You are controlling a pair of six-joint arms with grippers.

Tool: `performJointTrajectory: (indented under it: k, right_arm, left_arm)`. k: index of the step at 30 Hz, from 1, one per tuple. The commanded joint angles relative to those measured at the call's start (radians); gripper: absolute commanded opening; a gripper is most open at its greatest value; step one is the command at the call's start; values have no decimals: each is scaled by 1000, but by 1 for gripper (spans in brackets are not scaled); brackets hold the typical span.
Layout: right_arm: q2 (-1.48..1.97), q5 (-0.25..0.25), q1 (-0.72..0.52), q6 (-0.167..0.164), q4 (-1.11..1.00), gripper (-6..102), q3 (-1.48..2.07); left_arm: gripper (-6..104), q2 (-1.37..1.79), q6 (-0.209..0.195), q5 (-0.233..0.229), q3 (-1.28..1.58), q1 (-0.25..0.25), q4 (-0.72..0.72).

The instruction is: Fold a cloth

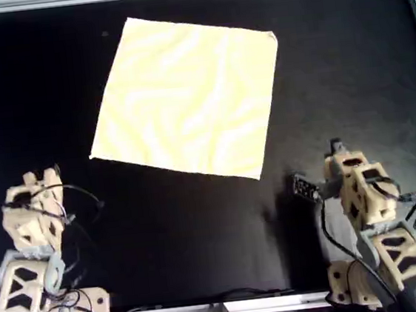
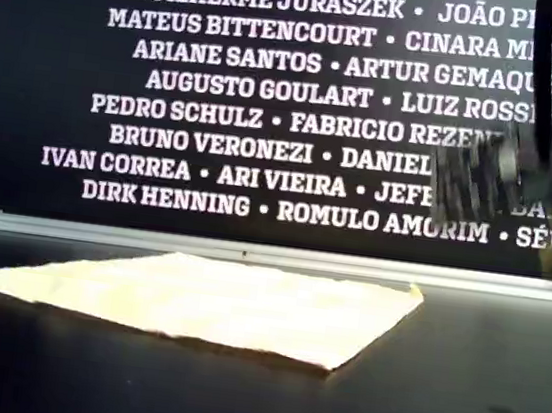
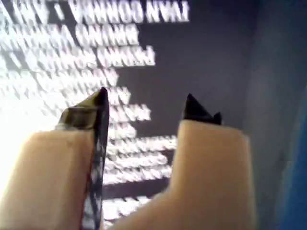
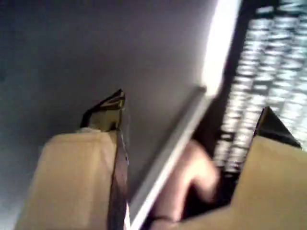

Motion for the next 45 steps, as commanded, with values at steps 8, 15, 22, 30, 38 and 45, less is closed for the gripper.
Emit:
performJointTrajectory:
  k: [8, 15, 22, 30, 38, 45]
  right_arm:
    - [336, 5, -15, -2, -21, 100, 29]
    - [330, -3, -6, -8, -20, 100, 29]
    - [327, 0, -5, -6, -20, 100, 29]
    - [328, -6, 31, -11, -6, 100, 29]
    - [-26, -172, 218, -52, 38, 100, -80]
    - [-785, -245, 233, -60, 46, 100, -456]
  left_arm:
    - [56, 34, 1031, 3, 141, -9, -18]
    - [54, 18, 1327, 5, 202, -5, -18]
    - [55, -18, 1330, 3, 202, -8, -6]
    - [56, 0, 1333, 6, 202, -12, -6]
    - [56, -18, 1545, 83, 201, -72, -6]
    - [56, -112, 1606, 135, 106, -66, -8]
